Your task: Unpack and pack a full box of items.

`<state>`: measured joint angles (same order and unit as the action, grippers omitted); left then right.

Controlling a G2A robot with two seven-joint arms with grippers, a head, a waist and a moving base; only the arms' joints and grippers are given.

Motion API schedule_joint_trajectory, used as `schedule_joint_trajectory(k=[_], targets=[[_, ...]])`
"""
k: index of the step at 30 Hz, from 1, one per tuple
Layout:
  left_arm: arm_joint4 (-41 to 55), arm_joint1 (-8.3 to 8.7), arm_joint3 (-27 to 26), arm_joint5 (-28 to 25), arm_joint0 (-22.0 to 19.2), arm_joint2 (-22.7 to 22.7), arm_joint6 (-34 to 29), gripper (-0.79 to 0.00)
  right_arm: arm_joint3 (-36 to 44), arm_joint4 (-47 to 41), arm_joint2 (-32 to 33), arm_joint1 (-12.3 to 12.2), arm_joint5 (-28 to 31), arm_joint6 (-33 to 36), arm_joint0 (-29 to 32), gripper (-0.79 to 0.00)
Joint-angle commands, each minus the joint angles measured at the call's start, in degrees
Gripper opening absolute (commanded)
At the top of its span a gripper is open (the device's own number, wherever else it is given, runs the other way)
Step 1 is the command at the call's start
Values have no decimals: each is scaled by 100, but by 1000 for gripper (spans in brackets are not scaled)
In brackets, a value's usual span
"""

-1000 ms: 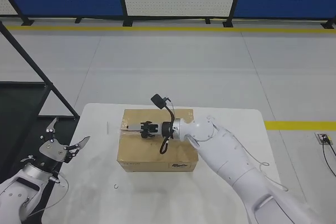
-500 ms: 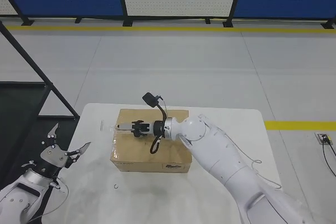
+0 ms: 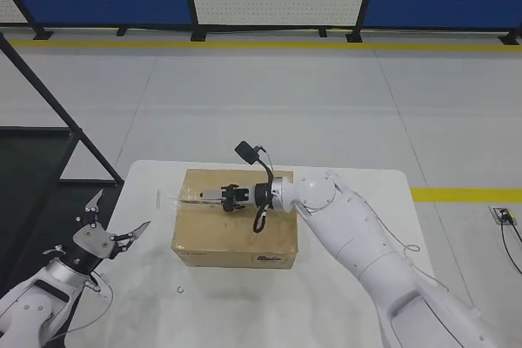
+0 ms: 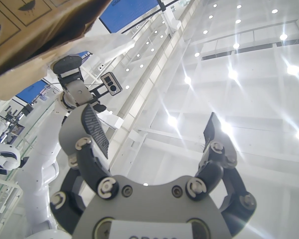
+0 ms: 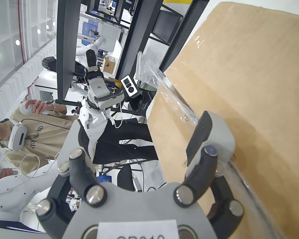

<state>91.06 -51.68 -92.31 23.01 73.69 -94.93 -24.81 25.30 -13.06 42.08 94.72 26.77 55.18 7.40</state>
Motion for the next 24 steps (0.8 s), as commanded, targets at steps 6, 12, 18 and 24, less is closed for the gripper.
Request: schedule_joint_trajectory(k=[6, 12, 18, 24], targets=[[-105, -40, -36, 36, -87, 82, 88, 0, -25, 17, 308, -229, 117, 243, 94, 0], [-165, -74, -94, 80, -159, 152, 178, 0, 211, 121, 589, -474, 142, 412, 250, 0], [-245, -105, -152, 119, -255, 218, 258, 0, 569, 304, 955, -786, 72, 528, 502, 0], [-282, -134, -171, 157, -367, 251, 344, 0, 1289, 393, 1471, -1146, -49, 700, 956, 0]])
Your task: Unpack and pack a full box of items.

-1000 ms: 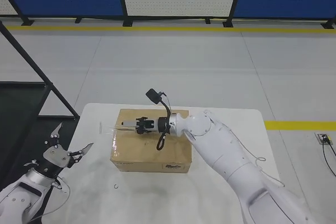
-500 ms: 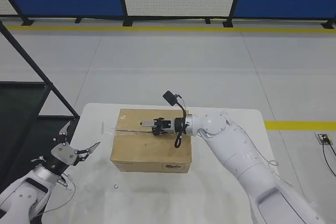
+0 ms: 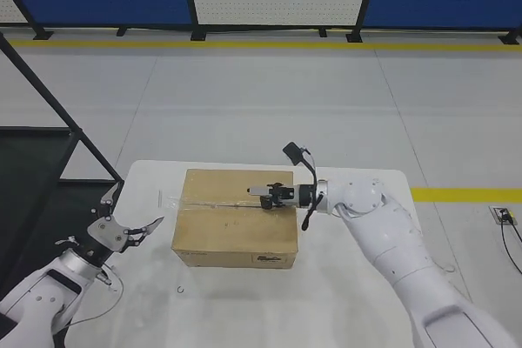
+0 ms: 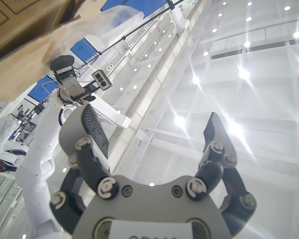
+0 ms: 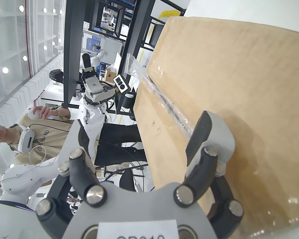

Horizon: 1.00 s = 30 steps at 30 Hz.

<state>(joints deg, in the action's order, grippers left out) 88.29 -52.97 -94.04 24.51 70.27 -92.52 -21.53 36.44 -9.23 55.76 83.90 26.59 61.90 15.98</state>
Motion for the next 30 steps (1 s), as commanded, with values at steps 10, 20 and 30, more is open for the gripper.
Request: schedule_joint_trajectory(k=[10, 20, 30], targets=[[-98, -54, 3, 91, -286, 127, 161, 0, 1857, 409, 961, -568, -775, 125, 1110, 0], [-169, -88, 52, 197, -473, 152, 215, 0, 2531, 498, 1502, -827, -1162, 188, 1671, 0], [-295, -67, -225, 1131, -861, 255, 71, -785, 3215, 148, 1958, -987, -333, 49, 2152, 0]])
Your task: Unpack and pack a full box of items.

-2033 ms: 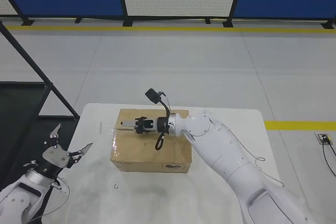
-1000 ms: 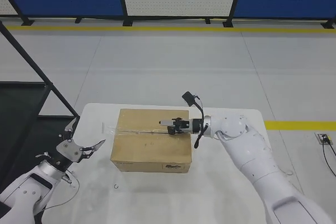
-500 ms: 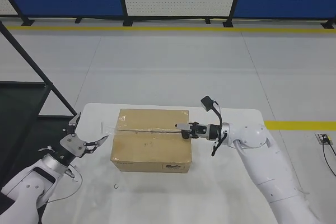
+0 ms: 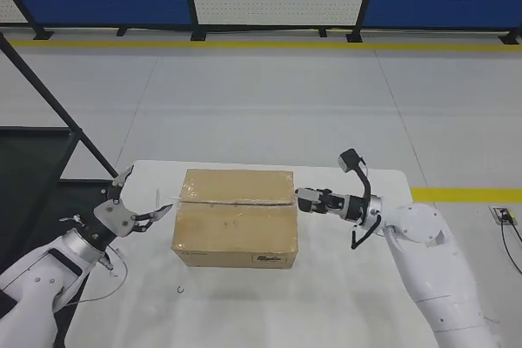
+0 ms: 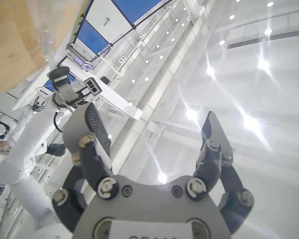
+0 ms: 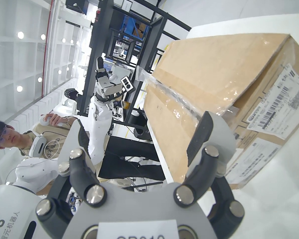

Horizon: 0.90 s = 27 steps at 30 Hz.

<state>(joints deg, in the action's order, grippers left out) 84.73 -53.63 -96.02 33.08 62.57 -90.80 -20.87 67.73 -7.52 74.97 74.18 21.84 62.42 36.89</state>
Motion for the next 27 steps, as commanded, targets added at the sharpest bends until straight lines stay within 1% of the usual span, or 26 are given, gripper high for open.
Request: schedule_joint_trajectory(k=[1, 2, 3, 6, 10, 16, 17, 18, 19, 21, 23, 25, 26, 27], targets=[[177, -2, -31, 590, -188, 174, -5, -785, 156, -68, 66, -28, 260, -11, 119, 0], [332, -3, -23, 998, -283, 294, -18, -785, 223, -85, 91, -39, 387, -37, 169, 0], [404, -4, -12, 1160, -318, 338, -28, -785, 277, -103, 108, -49, 508, -67, 223, 0], [404, -4, -12, 1160, -318, 338, -28, -785, 383, -152, 128, -72, 776, -143, 351, 0], [404, -4, -12, 1160, -318, 338, -28, -785, 408, -160, 175, -114, 985, -195, 473, 0], [404, -4, -12, 1160, -318, 338, -28, -785, 407, -151, 182, -118, 1002, -197, 479, 0], [504, -13, 9, 1174, -256, 377, 6, -785, 407, -151, 182, -118, 1002, -197, 479, 0], [903, -30, 65, 1373, -226, 421, -9, -785, 407, -151, 182, -118, 1002, -197, 479, 0], [1339, -42, 184, 1533, -262, 409, 111, -785, 407, -151, 182, -118, 1002, -197, 479, 0], [2192, -64, 374, 1744, -436, 434, 707, -785, 407, -151, 182, -118, 1002, -197, 479, 0], [3269, -85, 612, 1919, -658, 519, 1375, -785, 407, -151, 182, -118, 1002, -197, 479, 0], [4267, -90, 800, 1882, -904, 599, 2096, -785, 407, -151, 182, -118, 1002, -197, 479, 0], [4629, -84, 802, 1829, -1040, 616, 2445, -785, 407, -151, 182, -118, 1002, -197, 479, 0], [4777, -70, 780, 1692, -1156, 583, 2753, -785, 407, -151, 182, -118, 1002, -197, 479, 0]])
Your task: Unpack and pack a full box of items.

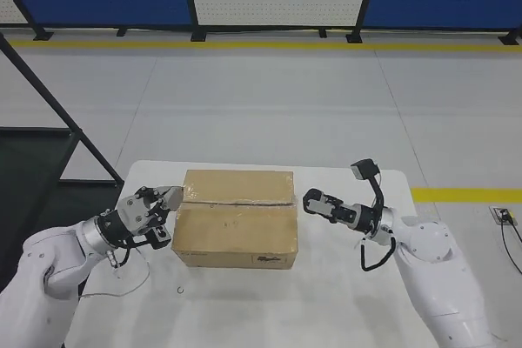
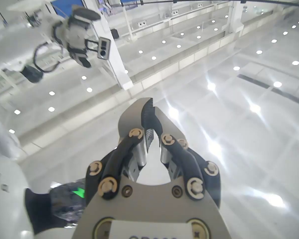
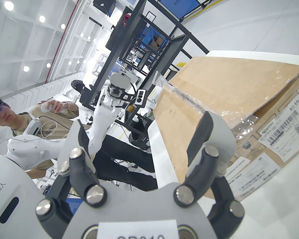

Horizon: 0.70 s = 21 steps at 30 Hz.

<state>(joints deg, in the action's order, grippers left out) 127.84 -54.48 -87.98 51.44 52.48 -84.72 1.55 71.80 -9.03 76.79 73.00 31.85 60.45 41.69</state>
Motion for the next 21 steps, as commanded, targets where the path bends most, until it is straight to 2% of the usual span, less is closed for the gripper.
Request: schedule_joint_trajectory(k=[1, 3, 5, 9, 15, 18, 21], targets=[[355, 32, -122, -313, -234, -70, 775, -785, 0, 0, 0, 0, 0, 0, 0, 0], [-312, 55, -433, -655, -269, -144, 982, -785, 28, 15, 0, -1, -27, -71, 36, 0], [-1295, 67, -808, -1029, -172, -169, 817, -785, 135, 58, 3, -15, -68, -206, 123, 0], [-4106, 120, -1537, -1906, 169, -37, 271, -785, 219, 9, 9, -43, -51, -261, 171, 0], [-7441, 206, -1837, -3162, 566, 252, -410, -785, 192, -84, -59, -68, 38, -268, 103, 0], [-7885, 201, -1734, -3748, 700, 311, -844, -785, 171, -112, -91, -80, 99, -283, 78, 0], [-7885, 201, -1734, -3748, 700, 311, -844, -785, 196, -126, -116, -95, 154, -295, 75, 0]])
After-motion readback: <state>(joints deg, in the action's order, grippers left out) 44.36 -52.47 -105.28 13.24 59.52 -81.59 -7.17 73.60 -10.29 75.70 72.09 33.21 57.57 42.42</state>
